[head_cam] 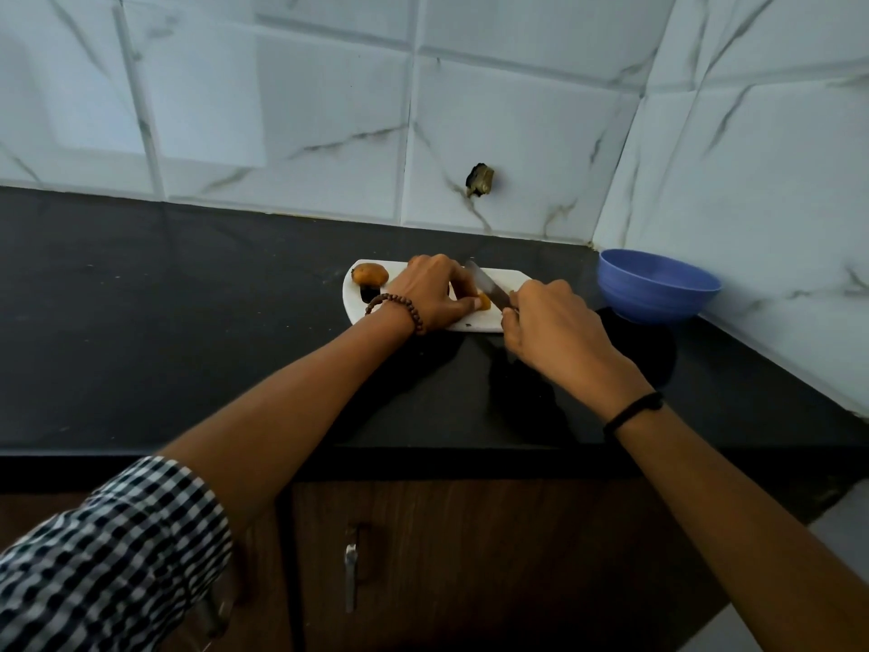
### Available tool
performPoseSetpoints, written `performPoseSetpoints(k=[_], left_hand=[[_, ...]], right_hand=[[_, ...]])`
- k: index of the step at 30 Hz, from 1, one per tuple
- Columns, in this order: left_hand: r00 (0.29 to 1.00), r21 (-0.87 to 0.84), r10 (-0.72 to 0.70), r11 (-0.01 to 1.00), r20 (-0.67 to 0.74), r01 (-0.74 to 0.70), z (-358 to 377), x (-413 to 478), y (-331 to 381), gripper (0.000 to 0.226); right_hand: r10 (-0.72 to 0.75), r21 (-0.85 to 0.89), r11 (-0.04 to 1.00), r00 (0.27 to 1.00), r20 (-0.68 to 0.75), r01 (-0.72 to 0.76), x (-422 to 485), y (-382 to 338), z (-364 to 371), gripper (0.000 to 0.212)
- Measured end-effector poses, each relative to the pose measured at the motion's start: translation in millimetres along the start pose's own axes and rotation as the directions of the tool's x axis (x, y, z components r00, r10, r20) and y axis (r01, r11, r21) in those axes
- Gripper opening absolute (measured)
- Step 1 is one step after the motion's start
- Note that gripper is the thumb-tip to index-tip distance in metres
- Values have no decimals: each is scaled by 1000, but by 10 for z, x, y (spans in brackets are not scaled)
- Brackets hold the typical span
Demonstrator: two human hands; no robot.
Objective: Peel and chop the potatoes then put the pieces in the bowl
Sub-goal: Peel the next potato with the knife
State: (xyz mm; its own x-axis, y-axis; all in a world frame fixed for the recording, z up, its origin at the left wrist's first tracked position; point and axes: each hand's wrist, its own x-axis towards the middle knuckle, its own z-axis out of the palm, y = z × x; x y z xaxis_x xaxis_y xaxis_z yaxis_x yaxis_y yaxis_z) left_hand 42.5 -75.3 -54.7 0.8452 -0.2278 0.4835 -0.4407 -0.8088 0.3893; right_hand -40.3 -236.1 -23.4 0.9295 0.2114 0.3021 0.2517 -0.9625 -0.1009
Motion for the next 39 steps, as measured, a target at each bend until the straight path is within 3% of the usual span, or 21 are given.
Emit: performPoseSetpoints(k=[11, 17, 25, 35, 39], left_hand=[[1000, -19, -8, 1000, -11, 7, -8, -23, 8, 15], [999, -43, -46, 998, -9, 46, 15, -15, -12, 17], [999, -95, -39, 995, 0, 39, -13, -26, -19, 21], [998, -123, -60, 991, 8, 61, 22, 18, 52, 41], [999, -107, -54, 993, 2, 54, 28, 46, 108, 27]], right_hand=[[44, -23, 999, 993, 106, -42, -217, 19, -88, 27], [42, 46, 998, 983, 181, -51, -257, 137, -229, 23], [48, 344, 932, 982, 185, -110, -280, 337, -383, 28], [110, 528, 828, 978, 176, -188, -156, 428, -264, 34], [145, 577, 789, 977, 157, -210, -133, 471, -259, 28]])
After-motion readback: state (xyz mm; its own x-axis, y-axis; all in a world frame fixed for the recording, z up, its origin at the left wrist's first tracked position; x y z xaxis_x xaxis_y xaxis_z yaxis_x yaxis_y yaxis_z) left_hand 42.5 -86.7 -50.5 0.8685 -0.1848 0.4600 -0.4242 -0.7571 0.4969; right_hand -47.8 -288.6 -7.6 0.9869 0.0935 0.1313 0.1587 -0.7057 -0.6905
